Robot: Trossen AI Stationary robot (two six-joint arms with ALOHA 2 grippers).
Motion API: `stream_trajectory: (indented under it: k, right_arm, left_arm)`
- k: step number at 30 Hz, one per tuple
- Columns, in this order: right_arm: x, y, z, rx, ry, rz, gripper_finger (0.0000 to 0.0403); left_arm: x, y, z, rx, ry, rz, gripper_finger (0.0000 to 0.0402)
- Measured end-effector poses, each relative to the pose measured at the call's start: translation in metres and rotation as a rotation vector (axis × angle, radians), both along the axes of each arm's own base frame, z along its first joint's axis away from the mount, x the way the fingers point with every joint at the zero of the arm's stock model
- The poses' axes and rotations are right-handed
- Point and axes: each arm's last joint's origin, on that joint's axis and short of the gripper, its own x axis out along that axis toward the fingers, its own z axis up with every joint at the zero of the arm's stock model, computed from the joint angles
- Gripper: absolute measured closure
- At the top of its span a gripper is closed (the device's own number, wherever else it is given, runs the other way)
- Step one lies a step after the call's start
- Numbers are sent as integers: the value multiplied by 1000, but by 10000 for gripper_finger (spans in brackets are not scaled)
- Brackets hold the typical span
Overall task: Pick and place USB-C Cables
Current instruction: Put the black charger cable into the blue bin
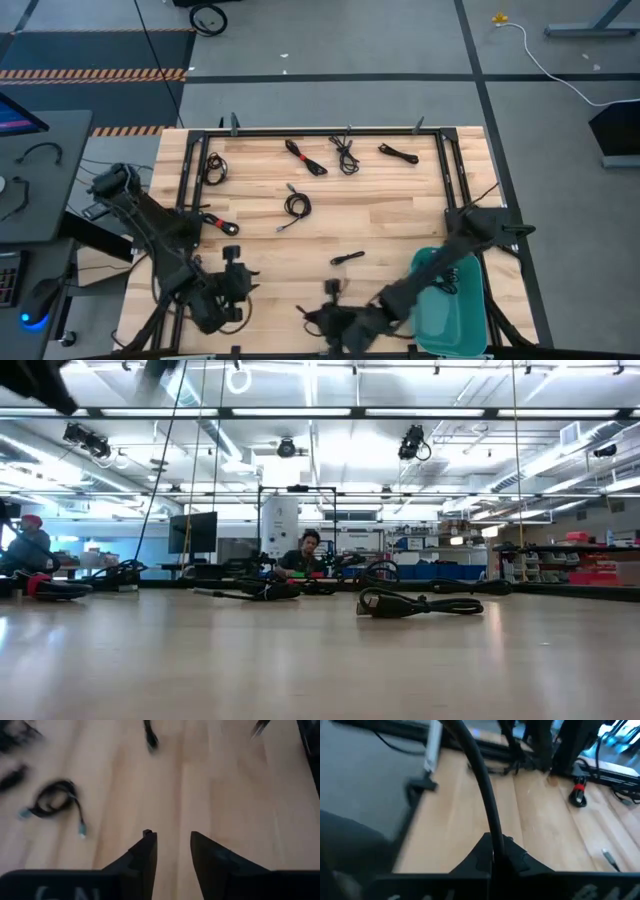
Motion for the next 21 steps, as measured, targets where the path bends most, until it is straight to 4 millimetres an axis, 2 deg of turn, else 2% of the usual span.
stream_trajectory:
  k: [3,6,10,12,15,18,21]
  right_arm:
    - [-36,0,49,123,25,6,393]
    - [-77,-8,86,255,90,-20,393]
    - [-128,-22,116,408,197,-114,393]
    - [-150,-27,119,462,280,-185,393]
    - [-175,-30,110,487,434,-301,393]
    - [-192,-27,93,456,570,-418,393]
    - [-204,-23,66,445,678,-496,393]
  left_arm:
    - [-3,-7,-3,63,-92,30,283]
    - [-4,-15,-8,108,-159,43,285]
    - [-3,-23,-18,155,-197,49,283]
    - [0,-26,-25,170,-193,50,283]
    - [3,-29,-34,192,-184,51,283]
    - [5,-32,-42,210,-172,48,283]
    - [6,-34,-48,222,-166,47,285]
